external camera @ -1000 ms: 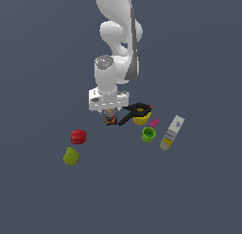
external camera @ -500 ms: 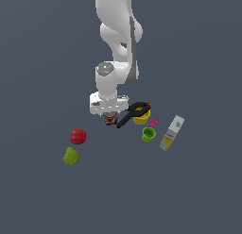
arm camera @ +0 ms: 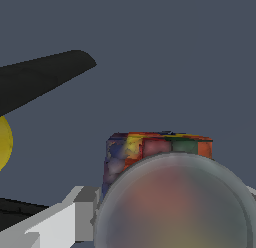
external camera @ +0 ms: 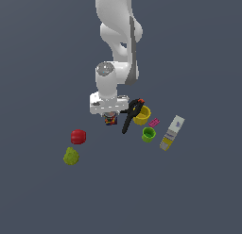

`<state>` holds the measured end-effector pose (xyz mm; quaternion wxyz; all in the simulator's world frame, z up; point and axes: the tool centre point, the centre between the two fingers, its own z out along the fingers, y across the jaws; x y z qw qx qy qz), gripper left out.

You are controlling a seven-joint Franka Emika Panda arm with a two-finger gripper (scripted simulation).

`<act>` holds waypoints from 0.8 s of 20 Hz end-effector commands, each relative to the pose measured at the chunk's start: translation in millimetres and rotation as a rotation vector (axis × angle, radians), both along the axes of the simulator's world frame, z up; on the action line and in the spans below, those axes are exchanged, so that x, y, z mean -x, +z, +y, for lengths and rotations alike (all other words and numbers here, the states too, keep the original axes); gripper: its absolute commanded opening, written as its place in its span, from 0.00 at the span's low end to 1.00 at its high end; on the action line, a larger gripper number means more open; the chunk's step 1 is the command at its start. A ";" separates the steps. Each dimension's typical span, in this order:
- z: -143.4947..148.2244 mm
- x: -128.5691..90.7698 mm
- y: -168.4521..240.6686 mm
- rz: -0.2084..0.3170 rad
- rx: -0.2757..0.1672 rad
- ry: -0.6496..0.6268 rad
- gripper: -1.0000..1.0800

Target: Pick up a designated object from a clutter of objects.

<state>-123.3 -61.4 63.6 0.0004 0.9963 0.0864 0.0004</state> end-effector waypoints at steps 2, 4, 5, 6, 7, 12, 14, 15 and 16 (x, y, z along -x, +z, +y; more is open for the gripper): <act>-0.1 0.0 0.2 0.000 0.000 0.000 0.00; -0.8 -0.5 1.7 0.000 0.000 0.000 0.00; -1.5 -1.0 3.1 0.000 0.000 0.000 0.00; -2.4 -1.5 4.9 0.000 0.000 0.000 0.00; -3.4 -2.2 7.0 0.000 0.000 0.000 0.00; -11.7 -7.5 23.7 0.000 0.000 0.000 0.00; -16.4 -10.5 33.2 0.000 0.000 0.000 0.00; -19.0 -12.1 38.6 0.000 0.000 0.000 0.00; -21.9 -14.0 44.3 0.000 0.000 0.000 0.00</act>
